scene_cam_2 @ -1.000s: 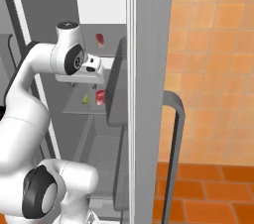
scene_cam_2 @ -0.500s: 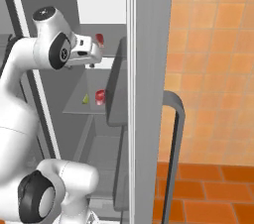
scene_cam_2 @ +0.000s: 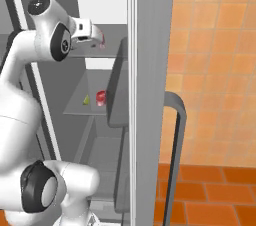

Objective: Place one lemon wedge and one steak in each tupperware on the nearby counter, to pack two identical lunches.

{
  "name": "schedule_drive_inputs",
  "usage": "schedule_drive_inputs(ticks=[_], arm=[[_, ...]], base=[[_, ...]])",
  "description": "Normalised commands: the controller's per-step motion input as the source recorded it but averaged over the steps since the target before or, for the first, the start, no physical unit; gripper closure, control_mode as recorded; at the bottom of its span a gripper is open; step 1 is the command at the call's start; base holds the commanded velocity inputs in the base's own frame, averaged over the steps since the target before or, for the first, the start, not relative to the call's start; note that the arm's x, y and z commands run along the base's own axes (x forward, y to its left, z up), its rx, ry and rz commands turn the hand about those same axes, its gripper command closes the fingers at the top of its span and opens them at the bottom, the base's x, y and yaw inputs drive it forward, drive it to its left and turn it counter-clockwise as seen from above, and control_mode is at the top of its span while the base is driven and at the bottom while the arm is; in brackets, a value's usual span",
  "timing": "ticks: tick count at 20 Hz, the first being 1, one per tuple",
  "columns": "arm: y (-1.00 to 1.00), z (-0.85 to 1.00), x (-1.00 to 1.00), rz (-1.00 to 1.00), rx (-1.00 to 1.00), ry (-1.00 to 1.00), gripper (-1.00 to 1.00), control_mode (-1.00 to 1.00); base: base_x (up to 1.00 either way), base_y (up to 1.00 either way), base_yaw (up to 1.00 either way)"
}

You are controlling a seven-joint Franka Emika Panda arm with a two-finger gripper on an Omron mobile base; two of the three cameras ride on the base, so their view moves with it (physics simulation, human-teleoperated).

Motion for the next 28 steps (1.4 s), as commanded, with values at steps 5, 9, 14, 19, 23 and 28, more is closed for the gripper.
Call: schedule_drive_inputs(ticks=[5,9,14,19,23,28], arm=[[-0.01,0.01,0.98,0.08,0.14,0.07,-1.0,-1.0],[-0.02,-0.03,0.83,0.0,0.0,0.05,-1.0,-1.0],[-0.07,-0.25,1.0,0.02,0.0,0.06,-1.0,-1.0],[0.0,-0.18,0.91,0.0,0.0,0.15,-1.0,-1.0],[0.03,-0.06,0.39,0.0,0.0,0.06,-1.0,-1.0],[0.02,-0.23,0.07,0.0,0.0,0.0,-1.0,-1.0]], base=[[0.0,0.0,0.0],[0.0,0.0,0.0],[0.0,0.0,0.0],[0.0,0.0,0.0],[0.0,0.0,0.0],[0.0,0.0,0.0]])
